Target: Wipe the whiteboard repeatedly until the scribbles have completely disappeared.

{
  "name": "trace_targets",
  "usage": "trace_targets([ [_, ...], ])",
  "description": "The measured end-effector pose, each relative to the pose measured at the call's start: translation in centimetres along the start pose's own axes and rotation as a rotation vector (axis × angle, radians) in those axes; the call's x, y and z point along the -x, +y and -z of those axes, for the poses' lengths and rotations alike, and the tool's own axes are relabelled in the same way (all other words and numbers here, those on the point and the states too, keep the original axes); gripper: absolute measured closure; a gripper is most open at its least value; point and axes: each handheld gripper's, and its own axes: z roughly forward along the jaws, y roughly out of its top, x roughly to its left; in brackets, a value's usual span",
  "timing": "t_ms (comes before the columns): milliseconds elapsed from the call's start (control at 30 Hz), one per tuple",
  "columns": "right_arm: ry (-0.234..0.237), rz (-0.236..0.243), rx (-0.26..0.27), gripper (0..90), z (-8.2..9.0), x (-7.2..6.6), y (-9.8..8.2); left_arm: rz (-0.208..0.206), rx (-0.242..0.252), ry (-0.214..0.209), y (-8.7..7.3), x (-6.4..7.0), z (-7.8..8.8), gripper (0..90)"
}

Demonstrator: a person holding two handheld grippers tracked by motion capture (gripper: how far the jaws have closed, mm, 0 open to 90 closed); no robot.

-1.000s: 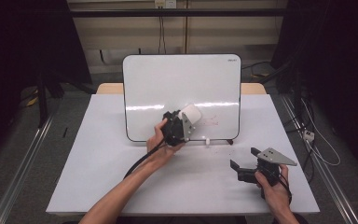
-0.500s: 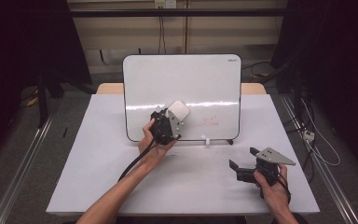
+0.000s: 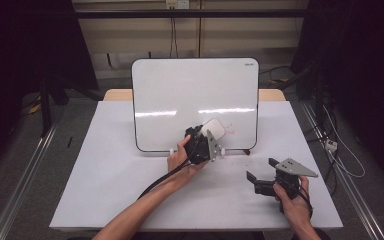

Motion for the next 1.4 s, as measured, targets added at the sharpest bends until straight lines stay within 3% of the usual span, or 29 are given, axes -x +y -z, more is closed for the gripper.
trace_targets([
  [167, 0.002, -0.001, -0.001, 4.8, 0.0, 0.0, 0.0, 0.028, 0.004, -0.011, 0.6, -1.2, -0.2, 31.0],
  [367, 0.000, -0.008, 0.002, 4.8, 0.1, 0.1, -0.1, 0.117, 0.009, 0.036, 2.3, -5.2, -0.9, 31.0],
  [467, -0.001, -0.010, 0.002, 4.8, 0.1, 0.2, -0.1, 0.147, 0.018, 0.041, 2.8, -6.4, -1.1, 31.0],
  [567, -0.002, -0.013, 0.000, 4.8, 0.2, 0.3, -0.2, 0.101, 0.028, 0.072, 2.7, -5.8, -1.2, 31.0],
  [633, -0.004, -0.013, 0.002, 4.8, 0.2, 0.3, -0.2, 0.107, 0.034, 0.078, 2.7, -5.6, -1.2, 31.0],
  [733, -0.008, -0.011, -0.002, 4.8, 0.2, 0.3, -0.2, 0.083, 0.035, 0.076, 2.8, -5.1, -1.4, 31.0],
  [867, -0.009, -0.007, -0.002, 4.8, 0.2, 0.2, -0.2, 0.051, 0.048, 0.048, 3.1, -3.2, -1.8, 30.9],
  [1100, -0.009, -0.010, 0.001, 4.8, 0.2, 0.2, -0.2, -0.070, 0.040, -0.007, 3.4, 0.5, -2.2, 31.0],
  [1333, -0.005, -0.005, 0.002, 4.8, 0.4, 0.2, -0.2, -0.165, 0.010, -0.043, 2.6, 2.4, -1.6, 31.0],
  [1400, -0.006, -0.007, 0.002, 4.8, 0.4, 0.3, -0.2, -0.140, 0.016, -0.058, 2.7, 2.2, -1.7, 31.0],
])
